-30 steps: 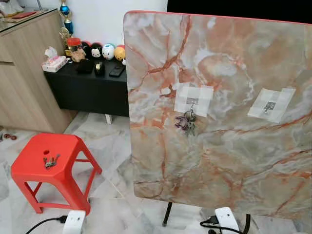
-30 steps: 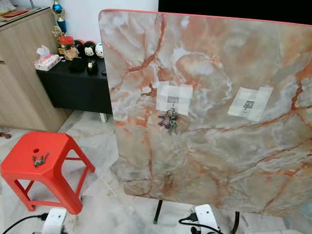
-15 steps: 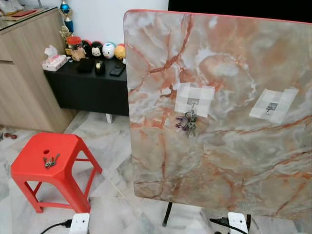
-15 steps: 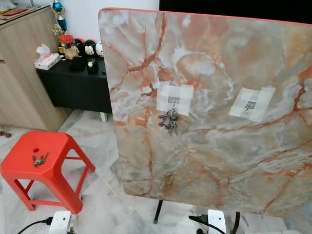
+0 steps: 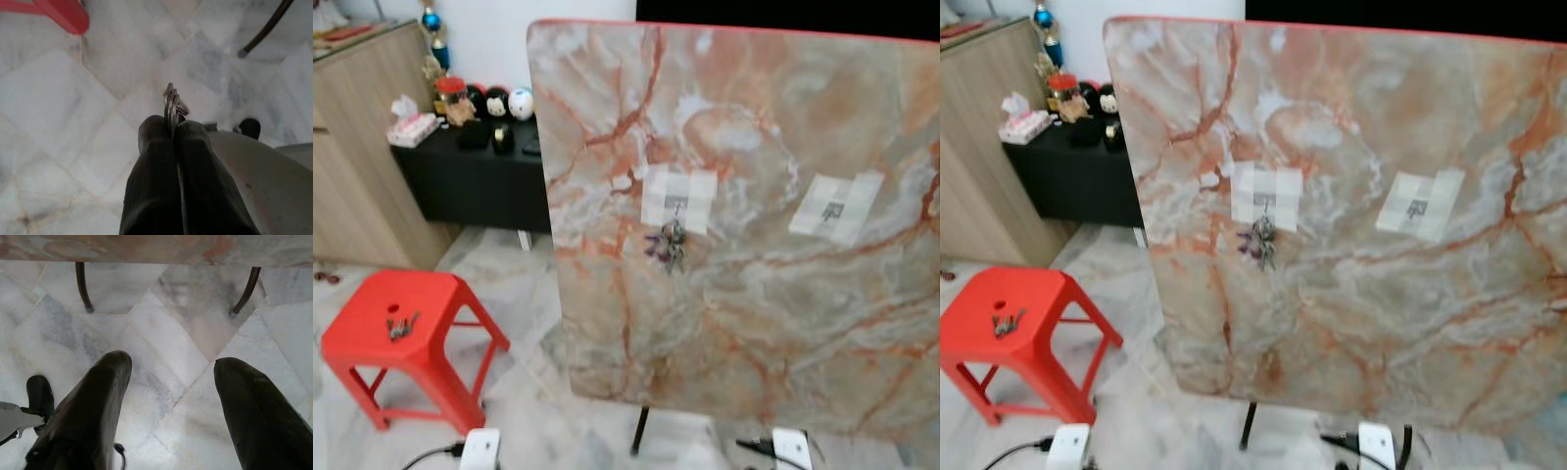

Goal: Hang keys on a hook

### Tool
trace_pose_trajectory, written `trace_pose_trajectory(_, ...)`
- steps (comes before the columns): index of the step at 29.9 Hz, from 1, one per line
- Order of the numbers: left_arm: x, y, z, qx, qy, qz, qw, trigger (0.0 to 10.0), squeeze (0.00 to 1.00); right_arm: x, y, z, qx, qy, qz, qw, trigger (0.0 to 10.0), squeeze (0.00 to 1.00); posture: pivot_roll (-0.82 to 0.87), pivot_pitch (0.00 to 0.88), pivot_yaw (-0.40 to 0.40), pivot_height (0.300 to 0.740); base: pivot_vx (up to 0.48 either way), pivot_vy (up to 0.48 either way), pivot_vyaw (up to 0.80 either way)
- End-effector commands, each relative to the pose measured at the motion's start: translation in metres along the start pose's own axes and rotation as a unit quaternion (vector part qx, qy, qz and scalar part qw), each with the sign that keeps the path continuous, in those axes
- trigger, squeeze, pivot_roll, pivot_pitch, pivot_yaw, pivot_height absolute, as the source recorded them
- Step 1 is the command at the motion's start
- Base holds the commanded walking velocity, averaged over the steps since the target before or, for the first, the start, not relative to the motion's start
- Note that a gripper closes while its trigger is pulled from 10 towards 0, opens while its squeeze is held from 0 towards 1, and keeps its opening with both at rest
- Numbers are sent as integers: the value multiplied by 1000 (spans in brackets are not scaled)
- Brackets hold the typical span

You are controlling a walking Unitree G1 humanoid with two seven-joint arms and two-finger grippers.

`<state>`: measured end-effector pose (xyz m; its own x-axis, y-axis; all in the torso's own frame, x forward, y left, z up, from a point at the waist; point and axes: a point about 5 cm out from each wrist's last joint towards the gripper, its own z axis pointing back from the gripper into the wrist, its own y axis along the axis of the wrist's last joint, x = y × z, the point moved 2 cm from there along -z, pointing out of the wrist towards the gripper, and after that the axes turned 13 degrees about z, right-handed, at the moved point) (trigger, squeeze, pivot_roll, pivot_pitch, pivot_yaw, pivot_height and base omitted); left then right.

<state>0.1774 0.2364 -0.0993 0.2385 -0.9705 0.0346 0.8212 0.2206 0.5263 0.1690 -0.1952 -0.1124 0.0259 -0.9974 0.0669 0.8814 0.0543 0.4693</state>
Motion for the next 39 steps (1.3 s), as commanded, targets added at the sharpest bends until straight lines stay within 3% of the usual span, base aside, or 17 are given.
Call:
trace_pose_trajectory(1,3,1,0,2,-4,-3,1000,10000,0,3,2,0,5,-6,4,1000,10000,0,30,0,-76,740,0,-394,0)
trace_pose_trajectory(11,5,0,-1,3,-5,-4,1000,10000,0,2,3,0,7,-2,3,1000,10000,0,31,0,-78,740,0,-397,0)
trace_pose_trajectory(39,13,27,-3,43,-8,-4,999,10000,0,-1,11,-1,18,7,21,1000,10000,0,36,0,-91,740,0,-406,0)
